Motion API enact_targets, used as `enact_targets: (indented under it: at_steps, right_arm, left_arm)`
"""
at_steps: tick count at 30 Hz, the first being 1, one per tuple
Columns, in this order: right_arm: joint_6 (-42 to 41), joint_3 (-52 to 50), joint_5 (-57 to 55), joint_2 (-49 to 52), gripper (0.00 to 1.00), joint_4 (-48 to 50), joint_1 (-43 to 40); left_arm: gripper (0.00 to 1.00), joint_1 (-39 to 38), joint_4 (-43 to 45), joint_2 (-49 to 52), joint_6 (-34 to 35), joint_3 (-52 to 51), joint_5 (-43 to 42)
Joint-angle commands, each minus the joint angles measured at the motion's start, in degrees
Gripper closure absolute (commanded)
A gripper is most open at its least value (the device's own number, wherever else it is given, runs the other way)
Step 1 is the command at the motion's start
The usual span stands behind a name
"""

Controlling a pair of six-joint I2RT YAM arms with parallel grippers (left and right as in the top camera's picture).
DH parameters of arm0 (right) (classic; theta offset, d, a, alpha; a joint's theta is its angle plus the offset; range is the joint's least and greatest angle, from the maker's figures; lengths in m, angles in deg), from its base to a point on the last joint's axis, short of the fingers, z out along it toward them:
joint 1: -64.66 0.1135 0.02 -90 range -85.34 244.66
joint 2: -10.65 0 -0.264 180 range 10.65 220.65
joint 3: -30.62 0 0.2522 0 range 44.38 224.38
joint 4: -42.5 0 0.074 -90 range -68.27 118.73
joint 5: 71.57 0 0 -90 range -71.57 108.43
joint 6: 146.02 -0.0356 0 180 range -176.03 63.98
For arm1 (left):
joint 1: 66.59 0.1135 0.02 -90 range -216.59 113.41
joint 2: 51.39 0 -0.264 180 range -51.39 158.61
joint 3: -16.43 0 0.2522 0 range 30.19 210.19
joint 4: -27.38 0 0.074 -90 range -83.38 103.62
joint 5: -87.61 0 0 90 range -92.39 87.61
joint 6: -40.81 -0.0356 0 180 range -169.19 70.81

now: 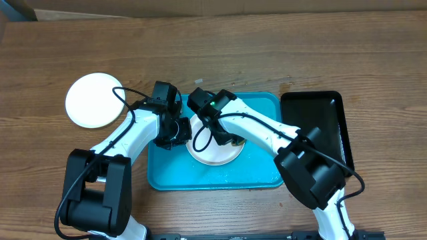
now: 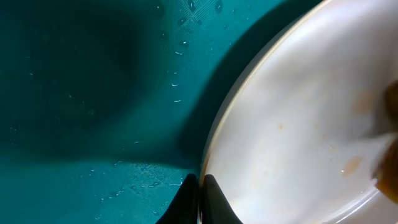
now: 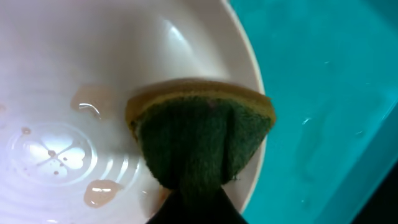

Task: Clean dirty plates on tray and stack at the side
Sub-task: 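Carry the wet sponge over the white plate with right gripper, then scrub the white plate held by left gripper with the sponge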

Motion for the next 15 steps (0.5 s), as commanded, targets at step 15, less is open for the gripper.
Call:
enact_targets:
  at_steps: [15]
  right_arm:
    - [0.59, -4.15, 17.86, 1.03, 0.96, 3.52, -6.38]
  left_arm:
    - [0.96, -0.37, -0.24, -0.28, 0.76, -0.35, -0.13]
